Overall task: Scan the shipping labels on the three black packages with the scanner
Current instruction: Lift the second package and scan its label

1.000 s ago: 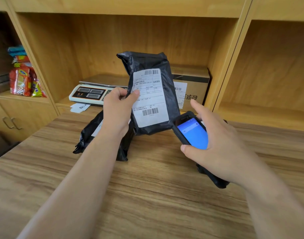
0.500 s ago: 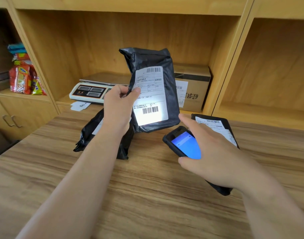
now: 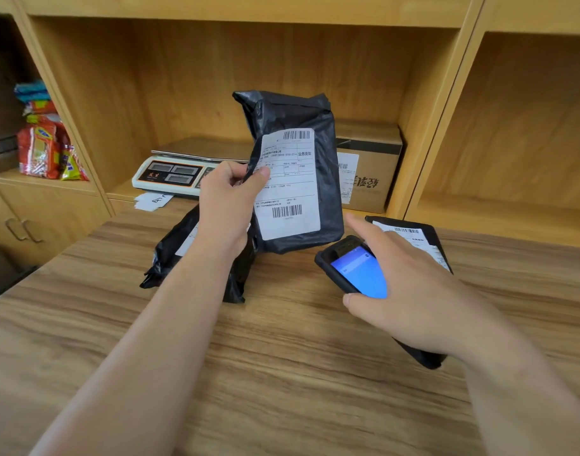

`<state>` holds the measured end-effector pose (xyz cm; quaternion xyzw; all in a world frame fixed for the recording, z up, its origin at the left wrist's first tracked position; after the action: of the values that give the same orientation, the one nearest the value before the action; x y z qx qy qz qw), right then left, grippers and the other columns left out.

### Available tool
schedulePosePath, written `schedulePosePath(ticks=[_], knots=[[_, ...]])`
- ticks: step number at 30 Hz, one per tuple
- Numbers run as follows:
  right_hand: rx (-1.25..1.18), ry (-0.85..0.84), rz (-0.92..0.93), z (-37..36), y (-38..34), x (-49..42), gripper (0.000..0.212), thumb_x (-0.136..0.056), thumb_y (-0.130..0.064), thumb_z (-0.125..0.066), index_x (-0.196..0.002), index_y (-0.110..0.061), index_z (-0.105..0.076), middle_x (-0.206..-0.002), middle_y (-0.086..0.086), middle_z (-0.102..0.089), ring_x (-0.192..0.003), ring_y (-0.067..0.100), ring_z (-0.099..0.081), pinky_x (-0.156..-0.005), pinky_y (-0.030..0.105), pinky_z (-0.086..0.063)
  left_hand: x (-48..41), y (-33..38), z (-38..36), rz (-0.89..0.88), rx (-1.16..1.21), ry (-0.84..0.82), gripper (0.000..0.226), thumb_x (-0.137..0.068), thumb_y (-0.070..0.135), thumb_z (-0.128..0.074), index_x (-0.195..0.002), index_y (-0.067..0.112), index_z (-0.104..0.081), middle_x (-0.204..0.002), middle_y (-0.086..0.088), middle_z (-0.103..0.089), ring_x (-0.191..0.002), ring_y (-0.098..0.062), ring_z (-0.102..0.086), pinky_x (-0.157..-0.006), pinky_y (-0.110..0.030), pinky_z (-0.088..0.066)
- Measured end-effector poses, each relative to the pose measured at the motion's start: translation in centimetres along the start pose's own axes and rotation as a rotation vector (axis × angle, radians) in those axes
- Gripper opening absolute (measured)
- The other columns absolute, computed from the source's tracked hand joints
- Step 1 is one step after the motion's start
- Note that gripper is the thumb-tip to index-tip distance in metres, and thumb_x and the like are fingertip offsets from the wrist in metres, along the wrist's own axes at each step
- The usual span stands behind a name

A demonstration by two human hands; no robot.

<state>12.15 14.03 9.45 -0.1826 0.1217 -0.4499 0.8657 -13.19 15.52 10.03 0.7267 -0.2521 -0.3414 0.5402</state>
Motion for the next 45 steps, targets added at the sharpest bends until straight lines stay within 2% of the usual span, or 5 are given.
schedulePosePath(ticks=[9,17,27,32,45], knots=[[-0.016,0.003,-0.029,0.3,0.2,0.1,0.099,-0.076,-0.047,-0.064,-0.151,-0.058,0.001,-0.139,-0.02,-0.036,-0.119,0.008,-0.04,-0.087,0.033,-0.041,-0.3,-0.7,0.0,0.031,-0.016,-0.027,0.019,-0.091,0.014,-0.073,-0.08,0.013,-0.059,-0.105,-0.024,-0.074,-0.1,-0.038,-0.075,-0.086,-0.059,-0.06],[-0.069,0.064,0.025,0.8,-0.2,0.2,0.104,-0.078,-0.047,-0.07,-0.151,-0.059,0.003,-0.143,-0.03,-0.029,-0.123,-0.002,-0.033,-0.088,0.028,-0.034,-1.1,-2.4,0.2,-0.016,-0.315,-0.031,0.032,-0.082,0.043,-0.07,-0.096,0.015,-0.063,-0.101,-0.012,-0.076,-0.096,-0.037,-0.073,-0.08,-0.062,-0.06],[-0.13,0.118,0.003,2.3,0.4,0.4,0.111,-0.081,-0.04,-0.075,-0.152,-0.059,0.009,-0.157,-0.023,-0.024,-0.135,0.003,-0.029,-0.091,0.027,-0.028,-0.8,-4.6,-1.2,0.009,-0.721,-0.18,0.012,-0.101,0.022,-0.057,-0.107,0.011,-0.055,-0.101,-0.005,-0.067,-0.091,-0.021,-0.065,-0.073,-0.04,-0.056],[-0.119,0.134,-0.021,2.5,1.0,0.3,0.11,-0.08,-0.04,-0.074,-0.154,-0.055,0.006,-0.156,-0.017,-0.03,-0.137,0.006,-0.03,-0.09,0.028,-0.028,-0.6,-5.2,-1.5,0.027,-0.792,-0.228,0.009,-0.101,0.019,-0.056,-0.106,0.011,-0.054,-0.107,-0.009,-0.067,-0.099,-0.03,-0.064,-0.088,-0.051,-0.056],[-0.121,0.115,-0.03,2.3,1.3,0.2,0.113,-0.079,-0.041,-0.076,-0.154,-0.054,0.006,-0.156,-0.017,-0.029,-0.138,0.007,-0.031,-0.09,0.029,-0.03,-0.2,-7.6,-2.4,0.114,-0.88,-0.322,0.026,-0.101,0.016,-0.057,-0.127,0.014,-0.051,-0.117,-0.01,-0.065,-0.109,-0.031,-0.061,-0.09,-0.044,-0.049]])
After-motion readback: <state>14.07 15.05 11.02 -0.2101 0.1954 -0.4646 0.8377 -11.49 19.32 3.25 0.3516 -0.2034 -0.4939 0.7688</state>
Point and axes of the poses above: each hand's wrist, its own x-axis away from the middle knuckle, its own z-axis out of the back of the hand, y = z × x, the point moved 8 cm from there along -x, towards the middle knuckle
